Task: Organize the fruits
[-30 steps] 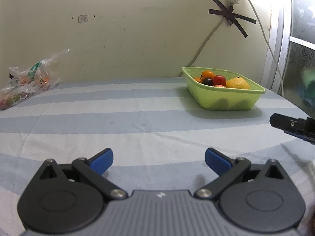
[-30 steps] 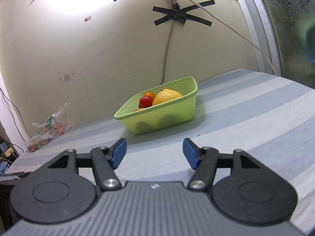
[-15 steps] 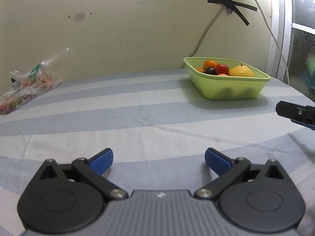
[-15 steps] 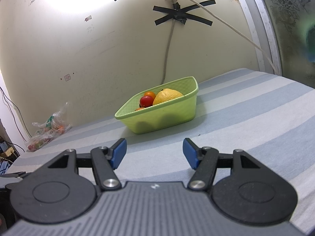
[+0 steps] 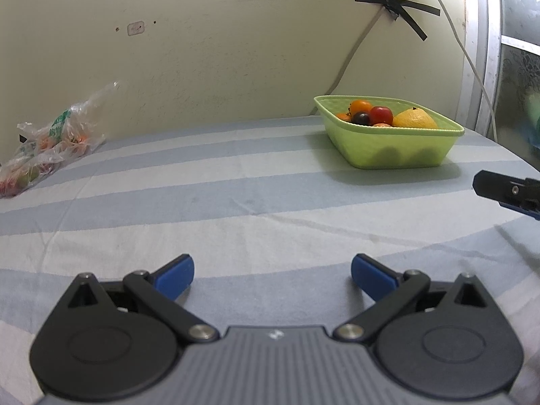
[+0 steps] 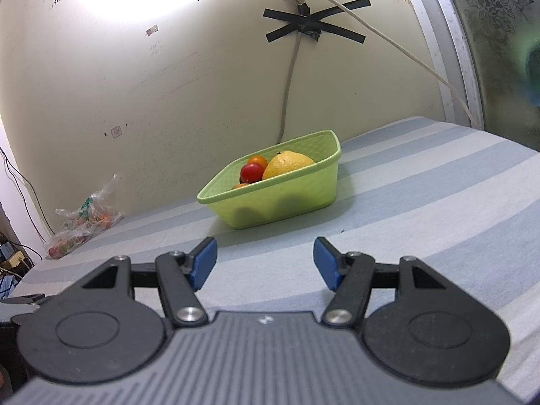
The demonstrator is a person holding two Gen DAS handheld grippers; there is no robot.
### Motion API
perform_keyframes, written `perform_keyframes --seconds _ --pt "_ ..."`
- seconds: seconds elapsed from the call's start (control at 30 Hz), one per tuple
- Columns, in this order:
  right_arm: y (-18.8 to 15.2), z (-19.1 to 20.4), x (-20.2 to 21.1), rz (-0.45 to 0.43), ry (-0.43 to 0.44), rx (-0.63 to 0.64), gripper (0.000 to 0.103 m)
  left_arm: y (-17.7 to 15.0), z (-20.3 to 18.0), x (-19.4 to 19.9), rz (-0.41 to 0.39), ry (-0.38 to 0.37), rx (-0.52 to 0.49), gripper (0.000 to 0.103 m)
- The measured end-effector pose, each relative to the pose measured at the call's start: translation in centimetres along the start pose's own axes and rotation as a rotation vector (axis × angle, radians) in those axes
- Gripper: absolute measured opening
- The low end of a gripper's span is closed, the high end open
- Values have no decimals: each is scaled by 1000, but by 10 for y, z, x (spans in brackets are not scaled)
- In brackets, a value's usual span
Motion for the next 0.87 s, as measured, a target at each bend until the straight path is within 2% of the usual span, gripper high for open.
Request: perform_keyframes --seconds 0.6,0.87 --pt "0 1 0 0 0 0 65 0 -1 1 -6 6 -9 103" --pt "0 1 0 0 -1 0 65 3 -8 9 -63 -18 -49 103"
Point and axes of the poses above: each gripper's, at about its wrist camera, not at the fingertips, and x roughly against the way its jaws point, z to its left, y to its top, the point moved 6 cm from there along -x, roughly the way its jaws point, and after that the axes turned 2 degrees about -z, right-handed, at the moved point
